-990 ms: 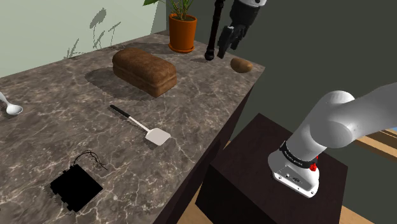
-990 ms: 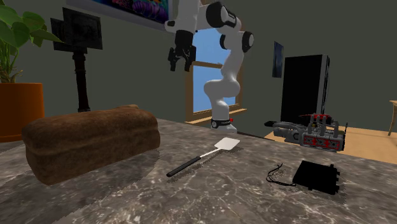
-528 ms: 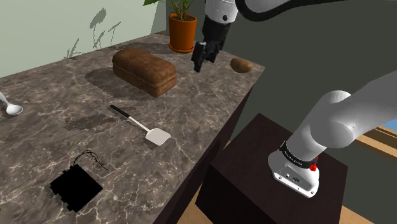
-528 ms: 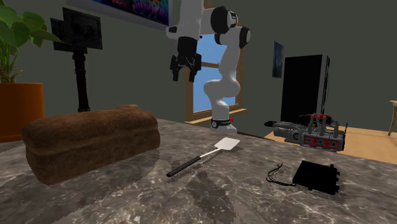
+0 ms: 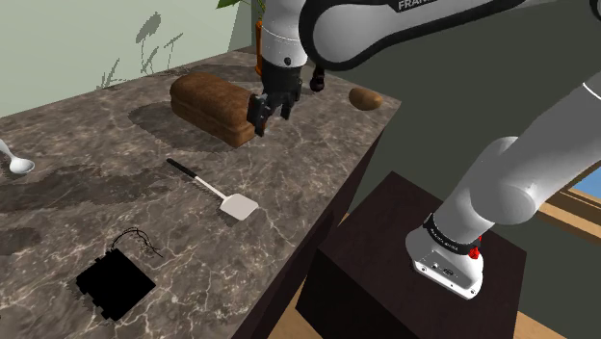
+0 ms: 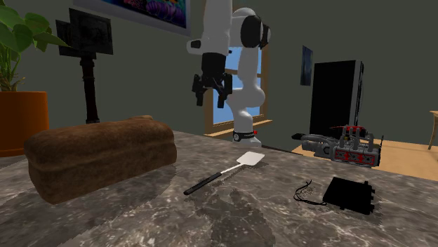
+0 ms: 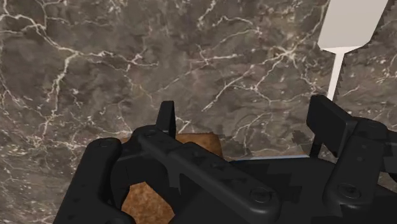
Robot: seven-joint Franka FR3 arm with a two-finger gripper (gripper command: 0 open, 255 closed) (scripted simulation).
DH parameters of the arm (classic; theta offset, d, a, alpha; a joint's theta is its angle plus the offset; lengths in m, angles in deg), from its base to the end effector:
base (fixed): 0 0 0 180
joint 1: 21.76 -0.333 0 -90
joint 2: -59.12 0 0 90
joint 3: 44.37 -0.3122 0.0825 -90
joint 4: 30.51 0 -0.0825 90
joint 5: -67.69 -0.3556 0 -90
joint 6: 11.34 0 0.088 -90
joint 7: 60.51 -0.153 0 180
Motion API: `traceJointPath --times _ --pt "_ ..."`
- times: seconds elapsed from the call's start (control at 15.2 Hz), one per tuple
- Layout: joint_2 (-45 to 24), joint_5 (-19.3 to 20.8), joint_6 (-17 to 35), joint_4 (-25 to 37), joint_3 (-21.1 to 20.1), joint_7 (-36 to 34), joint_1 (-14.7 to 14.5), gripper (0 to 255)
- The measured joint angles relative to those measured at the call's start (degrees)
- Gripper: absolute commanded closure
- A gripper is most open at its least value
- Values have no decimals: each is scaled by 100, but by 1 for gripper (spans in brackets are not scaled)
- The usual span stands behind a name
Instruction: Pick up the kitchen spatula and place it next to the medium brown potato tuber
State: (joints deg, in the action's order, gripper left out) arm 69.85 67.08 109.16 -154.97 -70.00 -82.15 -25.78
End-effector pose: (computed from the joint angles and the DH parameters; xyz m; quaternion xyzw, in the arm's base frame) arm 0.4221 0.2471 0.4367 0.9959 0.0659 0.0605 0.0106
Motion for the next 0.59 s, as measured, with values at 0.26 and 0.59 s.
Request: traceJointPath --times 0.26,0.59 --pt "-857 374 149 547 -272 -516 -82 0" --pt "-2083 1007 204 1446 -430 -1166 -354 0"
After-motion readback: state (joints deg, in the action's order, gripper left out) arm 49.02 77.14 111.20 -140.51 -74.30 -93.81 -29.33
